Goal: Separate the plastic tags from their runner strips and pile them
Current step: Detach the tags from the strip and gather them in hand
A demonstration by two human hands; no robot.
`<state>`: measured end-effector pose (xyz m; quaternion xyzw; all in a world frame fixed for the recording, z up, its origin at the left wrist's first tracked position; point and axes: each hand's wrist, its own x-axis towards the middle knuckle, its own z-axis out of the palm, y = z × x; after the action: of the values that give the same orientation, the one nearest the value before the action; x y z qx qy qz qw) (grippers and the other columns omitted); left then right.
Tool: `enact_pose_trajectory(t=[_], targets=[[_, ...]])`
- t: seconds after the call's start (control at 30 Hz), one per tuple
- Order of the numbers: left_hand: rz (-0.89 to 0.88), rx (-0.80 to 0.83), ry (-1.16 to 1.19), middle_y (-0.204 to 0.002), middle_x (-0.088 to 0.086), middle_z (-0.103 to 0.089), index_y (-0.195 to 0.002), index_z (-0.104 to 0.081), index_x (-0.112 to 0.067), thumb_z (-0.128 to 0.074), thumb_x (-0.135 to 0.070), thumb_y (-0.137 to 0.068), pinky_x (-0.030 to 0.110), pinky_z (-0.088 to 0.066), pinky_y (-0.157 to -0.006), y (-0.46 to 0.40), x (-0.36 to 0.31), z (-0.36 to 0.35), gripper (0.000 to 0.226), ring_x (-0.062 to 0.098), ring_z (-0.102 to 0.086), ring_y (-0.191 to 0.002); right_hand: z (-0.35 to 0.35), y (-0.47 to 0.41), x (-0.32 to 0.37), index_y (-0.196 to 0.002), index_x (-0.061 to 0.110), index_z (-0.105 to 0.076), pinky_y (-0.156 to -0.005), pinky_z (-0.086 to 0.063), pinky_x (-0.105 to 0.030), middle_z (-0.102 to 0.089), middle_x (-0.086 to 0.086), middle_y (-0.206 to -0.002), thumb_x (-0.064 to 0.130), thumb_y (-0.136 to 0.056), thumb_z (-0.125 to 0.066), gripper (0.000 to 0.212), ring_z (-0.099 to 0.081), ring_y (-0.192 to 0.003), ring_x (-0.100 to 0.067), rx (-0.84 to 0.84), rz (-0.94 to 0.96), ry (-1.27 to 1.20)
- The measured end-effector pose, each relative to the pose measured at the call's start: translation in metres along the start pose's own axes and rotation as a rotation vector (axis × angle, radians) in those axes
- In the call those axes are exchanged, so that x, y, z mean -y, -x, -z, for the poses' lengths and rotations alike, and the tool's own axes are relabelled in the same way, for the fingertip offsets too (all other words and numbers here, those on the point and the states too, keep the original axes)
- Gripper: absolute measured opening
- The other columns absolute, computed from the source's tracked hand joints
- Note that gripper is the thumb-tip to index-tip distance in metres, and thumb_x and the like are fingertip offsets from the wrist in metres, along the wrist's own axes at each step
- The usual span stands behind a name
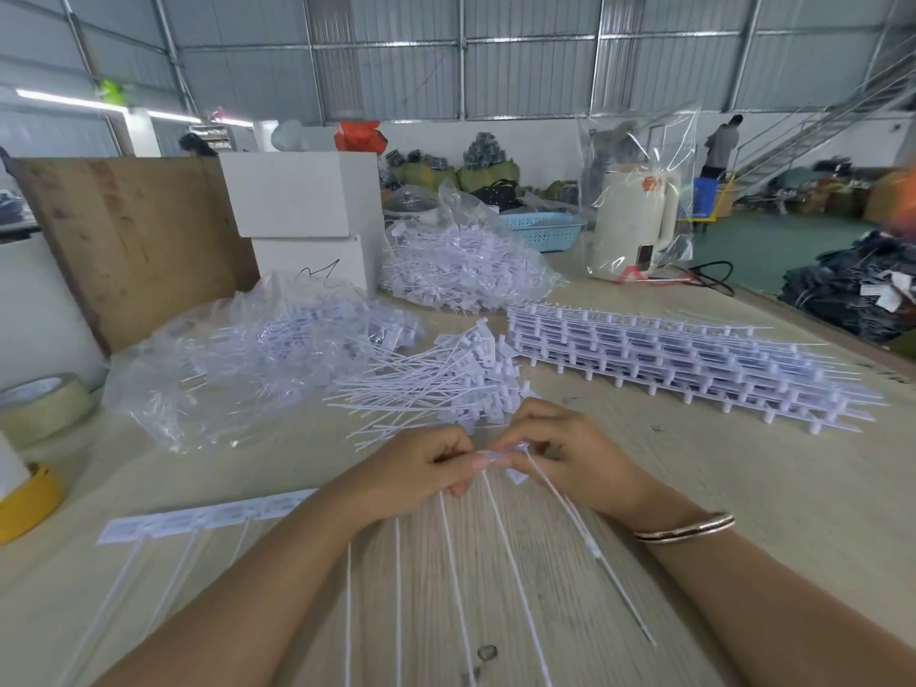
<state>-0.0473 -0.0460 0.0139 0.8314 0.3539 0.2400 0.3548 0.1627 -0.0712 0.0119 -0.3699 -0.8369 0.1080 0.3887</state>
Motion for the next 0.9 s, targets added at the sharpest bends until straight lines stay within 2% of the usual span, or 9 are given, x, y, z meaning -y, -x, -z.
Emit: enact_pose_trajectory(t=[0.17,0.3,0.4,0.47,0.53,0.6,0.7,0.8,0.9], targets=[[-0.003,-0.023,-0.041,-0.066,-0.010,-0.063,-0.073,-0.056,-0.021,-0.058,-0.042,-0.088,0.022,-0.036,-0.061,-0.002,0.002,-0.003,0.026,0.004,-0.049,-0.060,-0.002,-0.001,-0.004,-0.085,0.007,-0.073,-0.067,-0.045,-0.034,-0.059,-0.016,-0.077,0.013,-0.083,-0.068,0.008,-0.056,-0.072,-0.023,0.017,-0.067,-0.119],[-0.038,-0.034,-0.121,-0.067,-0.005,-0.063,-0.074,-0.052,-0.022,-0.063,-0.031,-0.089,0.023,-0.036,-0.059,-0.003,0.000,-0.005,0.020,0.003,-0.051,-0.059,-0.002,-0.001,-0.007,-0.072,-0.007,-0.067,-0.067,-0.043,-0.032,-0.059,-0.018,-0.070,0.007,-0.086,-0.064,0.019,-0.054,-0.068,-0.020,0.010,-0.094,-0.148],[-0.026,-0.049,-0.104,-0.068,-0.006,-0.065,-0.075,-0.053,-0.018,-0.061,-0.031,-0.089,0.024,-0.038,-0.061,-0.002,-0.001,-0.005,0.021,0.003,-0.055,-0.061,-0.002,-0.001,-0.005,-0.076,0.001,-0.070,-0.067,-0.044,-0.033,-0.061,-0.015,-0.072,0.009,-0.085,-0.065,0.013,-0.056,-0.067,-0.019,0.001,-0.143,-0.194],[-0.020,-0.044,-0.063,-0.071,-0.006,-0.068,-0.075,-0.053,-0.017,-0.061,-0.029,-0.090,0.023,-0.041,-0.063,-0.002,-0.002,-0.004,0.021,0.004,-0.061,-0.067,-0.002,-0.001,-0.003,-0.076,0.013,-0.071,-0.064,-0.044,-0.025,-0.063,-0.004,-0.070,0.012,-0.086,-0.063,0.013,-0.055,-0.065,-0.010,0.002,-0.207,-0.248],[-0.010,-0.014,-0.005,-0.078,-0.005,-0.072,-0.077,-0.054,-0.013,-0.060,-0.025,-0.091,0.016,-0.045,-0.067,-0.002,-0.002,-0.004,0.019,0.002,-0.065,-0.075,0.001,-0.002,-0.003,-0.070,0.022,-0.066,-0.064,-0.041,-0.018,-0.062,0.006,-0.065,0.011,-0.088,-0.059,0.023,-0.054,-0.061,-0.003,-0.110,-0.270,-0.311],[0.009,0.010,0.054,-0.080,-0.006,-0.073,-0.080,-0.054,-0.009,-0.059,-0.022,-0.092,0.007,-0.042,-0.067,-0.001,-0.003,-0.002,0.019,-0.001,-0.066,-0.078,0.012,0.000,-0.008,-0.063,0.020,-0.063,-0.064,-0.039,-0.017,-0.061,0.002,-0.065,0.012,-0.091,-0.057,0.029,-0.052,-0.058,-0.006,-0.301,-0.329,-0.327],[0.043,0.025,0.065,-0.080,-0.013,-0.072,-0.078,-0.055,-0.019,-0.055,-0.025,-0.094,0.010,-0.042,-0.071,0.001,-0.004,0.000,0.017,-0.001,-0.066,-0.081,0.019,0.002,-0.009,-0.086,0.031,-0.072,-0.066,-0.038,-0.010,-0.064,-0.005,-0.081,0.009,-0.090,-0.057,0.026,-0.054,-0.068,-0.007,-0.252,-0.354,-0.239],[0.088,0.048,0.016,-0.083,-0.010,-0.071,-0.086,-0.058,-0.012,-0.054,-0.027,-0.094,0.034,-0.048,-0.084,0.000,-0.002,-0.001,0.018,0.011,-0.066,-0.087,0.013,0.001,-0.006,-0.110,0.013,-0.066,-0.067,-0.035,-0.009,-0.050,0.003,-0.077,0.000,-0.086,-0.060,0.028,-0.047,-0.067,0.004,-0.090,-0.298,-0.212],[0.103,0.067,0.018,-0.079,-0.010,-0.067,-0.087,-0.058,-0.010,-0.054,-0.025,-0.094,0.040,-0.047,-0.090,0.002,-0.005,-0.001,0.017,0.010,-0.063,-0.083,0.015,0.001,-0.006,-0.114,0.005,-0.063,-0.068,-0.035,-0.010,-0.048,-0.001,-0.082,-0.008,-0.083,-0.061,0.034,-0.046,-0.070,0.005,-0.009,-0.262,-0.190]])
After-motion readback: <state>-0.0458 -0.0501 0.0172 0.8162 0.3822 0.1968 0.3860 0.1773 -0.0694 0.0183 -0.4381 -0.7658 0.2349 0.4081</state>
